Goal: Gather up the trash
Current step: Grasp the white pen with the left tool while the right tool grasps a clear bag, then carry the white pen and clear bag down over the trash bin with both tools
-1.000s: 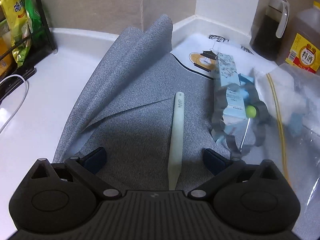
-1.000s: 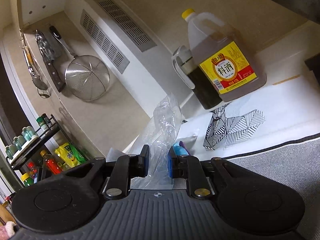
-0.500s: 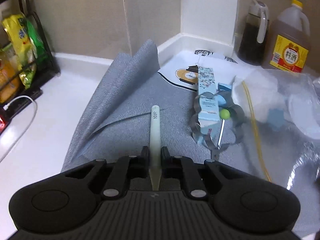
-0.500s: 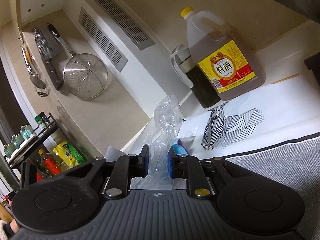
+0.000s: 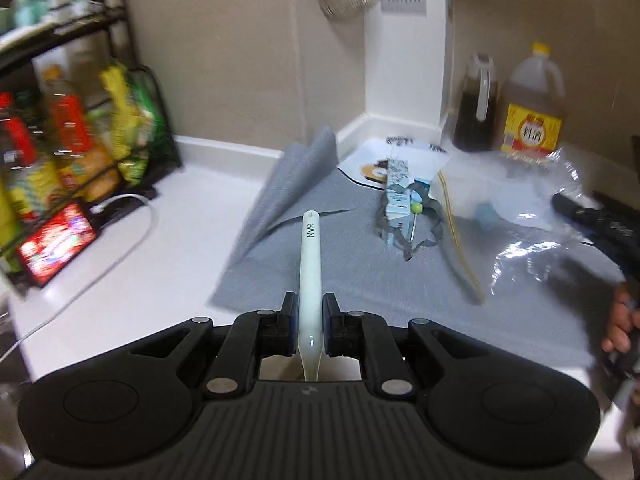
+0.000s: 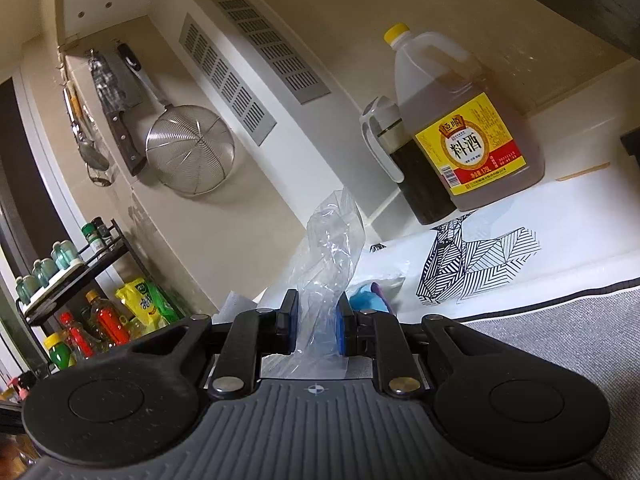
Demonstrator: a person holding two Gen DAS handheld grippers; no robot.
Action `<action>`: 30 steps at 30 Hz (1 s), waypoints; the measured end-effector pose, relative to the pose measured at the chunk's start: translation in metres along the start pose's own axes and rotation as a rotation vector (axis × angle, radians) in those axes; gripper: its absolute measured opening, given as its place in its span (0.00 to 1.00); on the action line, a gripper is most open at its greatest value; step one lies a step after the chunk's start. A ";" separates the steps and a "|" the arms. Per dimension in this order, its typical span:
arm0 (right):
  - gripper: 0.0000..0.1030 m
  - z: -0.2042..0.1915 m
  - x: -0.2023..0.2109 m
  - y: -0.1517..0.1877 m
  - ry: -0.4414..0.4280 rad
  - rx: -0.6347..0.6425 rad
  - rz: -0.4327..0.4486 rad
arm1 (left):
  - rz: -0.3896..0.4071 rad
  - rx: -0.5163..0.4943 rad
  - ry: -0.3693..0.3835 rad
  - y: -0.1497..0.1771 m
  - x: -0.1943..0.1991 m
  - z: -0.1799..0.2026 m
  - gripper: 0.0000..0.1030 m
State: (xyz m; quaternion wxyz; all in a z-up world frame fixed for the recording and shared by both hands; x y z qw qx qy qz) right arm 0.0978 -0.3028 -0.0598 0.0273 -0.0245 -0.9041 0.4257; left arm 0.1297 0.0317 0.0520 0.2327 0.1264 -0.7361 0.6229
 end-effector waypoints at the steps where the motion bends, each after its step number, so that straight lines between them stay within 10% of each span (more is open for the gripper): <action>1: 0.19 -0.002 0.003 0.000 0.010 0.000 -0.005 | 0.007 0.000 -0.012 0.004 0.015 -0.007 0.13; 16: 0.19 -0.128 0.153 -0.004 -0.208 0.146 -0.043 | 0.018 0.082 -0.055 0.119 0.176 -0.068 0.13; 30: 0.19 -0.145 0.221 0.125 -0.160 0.217 -0.439 | -0.145 0.216 -0.028 0.232 0.172 -0.055 0.13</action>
Point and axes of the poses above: each gripper's, at about its wrist camera, not at the fingertips, and x roughly against the way its jaws point, z to its right, y to its underside, the point moved 2 cm from there along -x, roughly the way its jaws point, and after that the axes turned 10 degrees about z, right-handed, at the moved point
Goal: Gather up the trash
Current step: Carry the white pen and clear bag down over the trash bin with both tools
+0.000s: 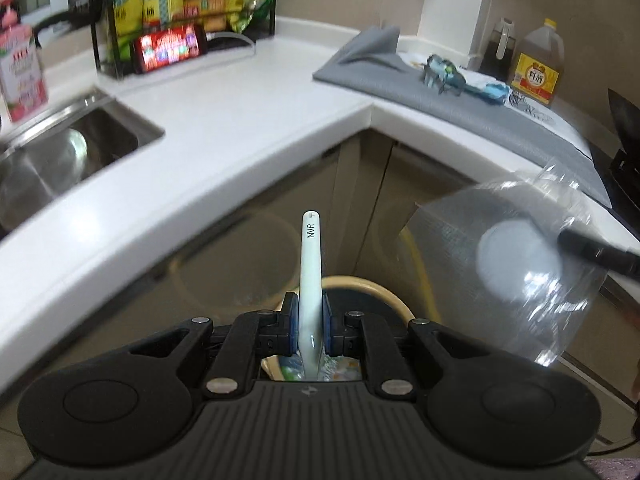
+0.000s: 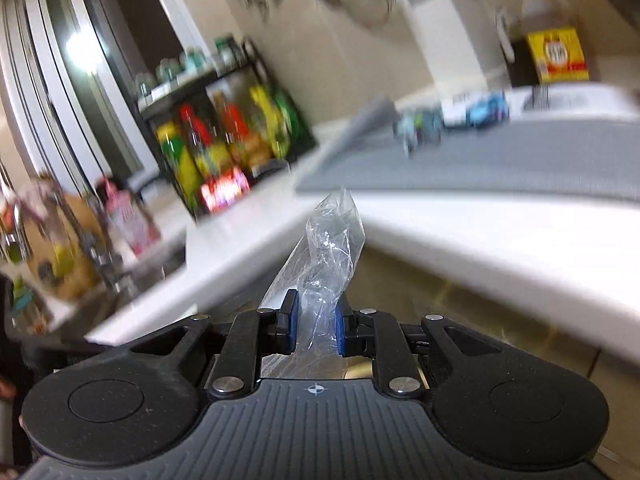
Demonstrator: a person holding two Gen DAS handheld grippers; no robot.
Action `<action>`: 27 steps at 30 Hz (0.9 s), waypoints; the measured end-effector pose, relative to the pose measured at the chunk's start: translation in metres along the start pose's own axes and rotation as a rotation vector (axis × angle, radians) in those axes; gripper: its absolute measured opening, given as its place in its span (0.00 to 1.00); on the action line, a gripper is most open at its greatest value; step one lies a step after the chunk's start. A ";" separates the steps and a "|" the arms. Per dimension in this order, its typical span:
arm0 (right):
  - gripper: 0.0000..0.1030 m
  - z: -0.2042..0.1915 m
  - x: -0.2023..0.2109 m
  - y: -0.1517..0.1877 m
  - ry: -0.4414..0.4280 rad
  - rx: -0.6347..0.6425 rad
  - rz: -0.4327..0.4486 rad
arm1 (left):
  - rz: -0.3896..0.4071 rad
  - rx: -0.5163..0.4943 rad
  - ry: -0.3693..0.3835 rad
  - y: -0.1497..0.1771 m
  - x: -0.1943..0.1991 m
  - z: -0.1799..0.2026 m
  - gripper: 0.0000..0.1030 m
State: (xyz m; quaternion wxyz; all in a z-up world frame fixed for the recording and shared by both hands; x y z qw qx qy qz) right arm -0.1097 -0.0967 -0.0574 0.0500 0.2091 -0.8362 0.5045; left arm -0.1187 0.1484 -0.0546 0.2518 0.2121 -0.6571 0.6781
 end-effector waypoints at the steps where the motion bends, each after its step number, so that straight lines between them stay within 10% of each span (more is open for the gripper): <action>1: 0.19 -0.003 -0.001 0.006 0.002 0.010 -0.016 | -0.006 -0.003 0.000 0.003 -0.002 0.000 0.13; 27: 0.19 -0.023 -0.035 0.046 0.091 0.133 -0.191 | -0.136 0.013 0.063 0.032 -0.037 0.002 0.13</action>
Point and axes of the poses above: each gripper's, at about its wrist camera, not at the fingertips, and x roughly against the way its jaws point, z to its right, y to its underside, the point moved 2 cm from there along -x, roughly the way its jaws point, and after that the axes turned 10 degrees about z, right-handed, at the moved point
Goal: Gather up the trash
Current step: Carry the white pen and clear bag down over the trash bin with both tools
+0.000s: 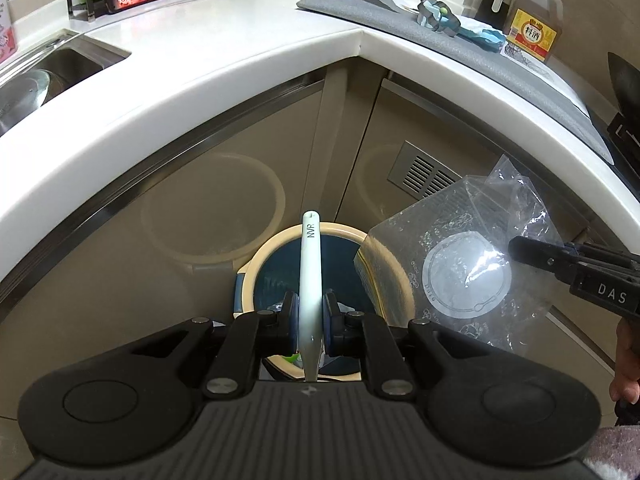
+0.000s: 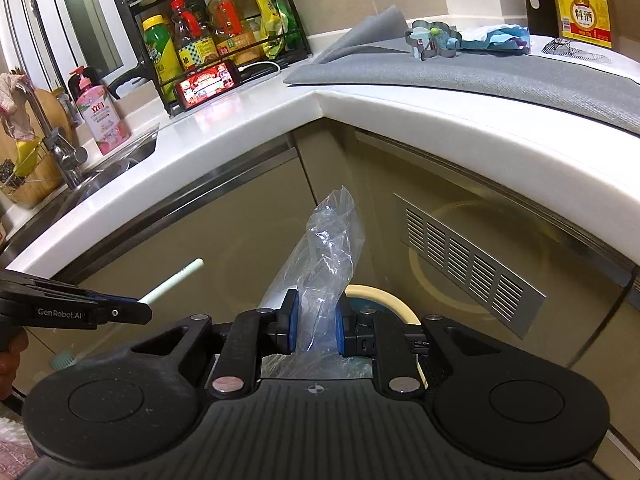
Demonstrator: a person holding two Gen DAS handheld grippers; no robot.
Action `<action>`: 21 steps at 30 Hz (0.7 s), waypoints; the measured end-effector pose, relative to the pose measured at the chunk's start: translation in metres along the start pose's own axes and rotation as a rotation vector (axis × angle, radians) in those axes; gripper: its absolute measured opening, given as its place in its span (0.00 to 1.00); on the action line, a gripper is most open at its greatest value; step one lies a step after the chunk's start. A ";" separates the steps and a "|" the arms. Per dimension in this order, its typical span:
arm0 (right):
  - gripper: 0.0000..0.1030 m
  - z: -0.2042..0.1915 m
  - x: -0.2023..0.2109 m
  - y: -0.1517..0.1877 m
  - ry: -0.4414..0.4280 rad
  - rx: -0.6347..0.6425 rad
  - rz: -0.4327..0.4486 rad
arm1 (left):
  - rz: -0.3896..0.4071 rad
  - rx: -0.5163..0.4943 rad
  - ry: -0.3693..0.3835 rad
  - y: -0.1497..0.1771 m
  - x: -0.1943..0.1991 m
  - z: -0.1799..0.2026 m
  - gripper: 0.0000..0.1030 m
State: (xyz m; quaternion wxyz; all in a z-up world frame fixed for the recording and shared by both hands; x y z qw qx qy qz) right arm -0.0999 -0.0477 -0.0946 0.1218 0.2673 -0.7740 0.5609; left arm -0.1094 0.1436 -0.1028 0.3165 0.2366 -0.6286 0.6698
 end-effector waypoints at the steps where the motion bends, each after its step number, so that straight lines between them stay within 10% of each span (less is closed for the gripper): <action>1: 0.19 0.000 -0.001 0.000 -0.001 0.003 -0.002 | -0.004 0.003 0.003 0.000 -0.002 0.000 0.13; 21: 0.19 0.014 -0.095 0.020 0.110 0.044 -0.172 | -0.219 0.049 0.003 0.005 -0.126 -0.004 0.13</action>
Point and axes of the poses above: each gripper's, at about its wrist camera, not at the fingertips, and x roughly against the way its jaws point, z to its right, y to its underside, the point moved 2 cm from there along -x, roughly the way its jaws point, and after that the axes turned 10 degrees about z, right-handed, at the moved point
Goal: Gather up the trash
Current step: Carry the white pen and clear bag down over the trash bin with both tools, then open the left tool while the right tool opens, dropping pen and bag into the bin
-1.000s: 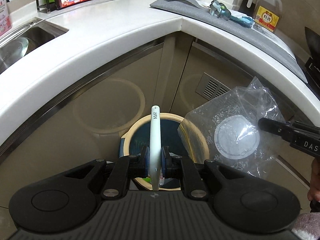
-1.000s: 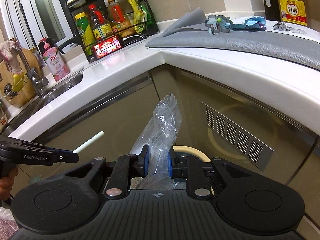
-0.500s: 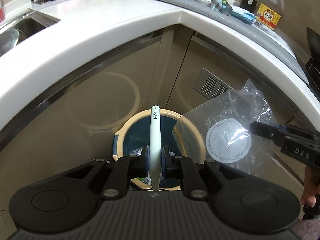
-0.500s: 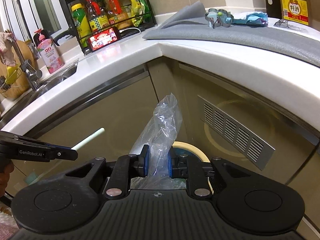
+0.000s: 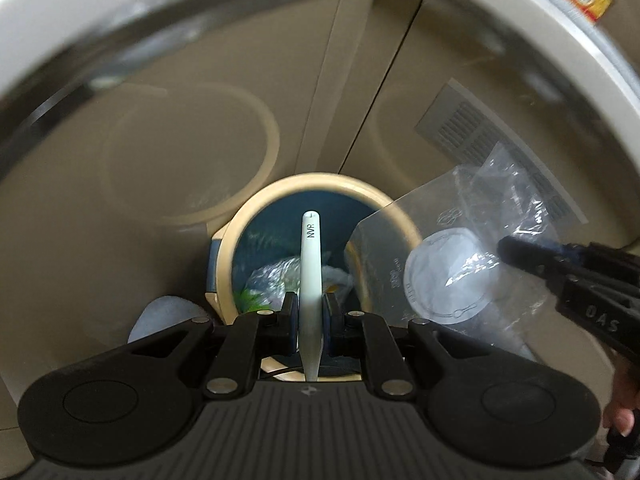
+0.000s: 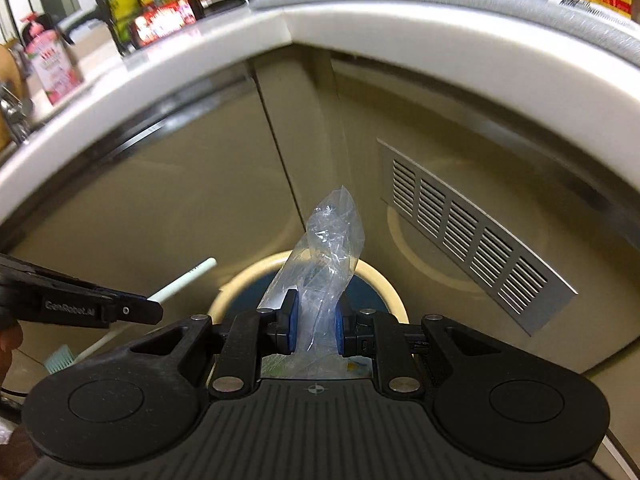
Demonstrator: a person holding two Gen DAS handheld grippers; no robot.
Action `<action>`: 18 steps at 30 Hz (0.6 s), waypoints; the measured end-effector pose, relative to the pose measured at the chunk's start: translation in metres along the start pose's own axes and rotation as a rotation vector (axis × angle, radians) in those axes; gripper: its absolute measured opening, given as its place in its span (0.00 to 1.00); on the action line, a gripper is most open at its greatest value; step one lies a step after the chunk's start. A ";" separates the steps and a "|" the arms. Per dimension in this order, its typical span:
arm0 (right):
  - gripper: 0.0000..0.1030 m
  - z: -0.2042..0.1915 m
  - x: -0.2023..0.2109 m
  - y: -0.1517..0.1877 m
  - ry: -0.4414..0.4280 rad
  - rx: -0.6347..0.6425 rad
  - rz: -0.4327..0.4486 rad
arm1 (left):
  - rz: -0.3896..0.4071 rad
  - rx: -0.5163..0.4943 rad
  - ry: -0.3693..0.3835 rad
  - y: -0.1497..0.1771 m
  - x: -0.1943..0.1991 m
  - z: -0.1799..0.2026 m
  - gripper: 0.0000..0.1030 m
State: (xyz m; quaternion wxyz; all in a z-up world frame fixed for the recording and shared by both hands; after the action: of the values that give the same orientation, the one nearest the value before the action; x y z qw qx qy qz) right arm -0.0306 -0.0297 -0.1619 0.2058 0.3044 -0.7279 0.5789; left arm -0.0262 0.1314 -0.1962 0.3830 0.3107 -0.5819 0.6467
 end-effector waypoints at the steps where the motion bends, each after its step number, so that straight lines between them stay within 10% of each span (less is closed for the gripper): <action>1: 0.19 0.000 -0.006 0.001 0.005 0.004 -0.010 | -0.015 -0.001 -0.003 -0.001 -0.008 0.000 0.13; 18: 0.19 0.007 -0.088 0.016 0.060 -0.020 -0.160 | -0.162 -0.029 -0.037 -0.012 -0.085 0.006 0.13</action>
State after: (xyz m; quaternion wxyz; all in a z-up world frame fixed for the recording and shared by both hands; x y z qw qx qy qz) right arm 0.0229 -0.0164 -0.2325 0.2764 0.3421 -0.7004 0.5622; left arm 0.0276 0.1148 -0.2609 0.4277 0.3630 -0.5712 0.5992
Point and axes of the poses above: each gripper's, at about its wrist camera, not at the fingertips, and x roughly against the way its jaws point, z to its right, y to its underside, the point moved 2 cm from there along -x, roughly the way its jaws point, and after that the axes turned 10 degrees about z, right-handed, at the moved point
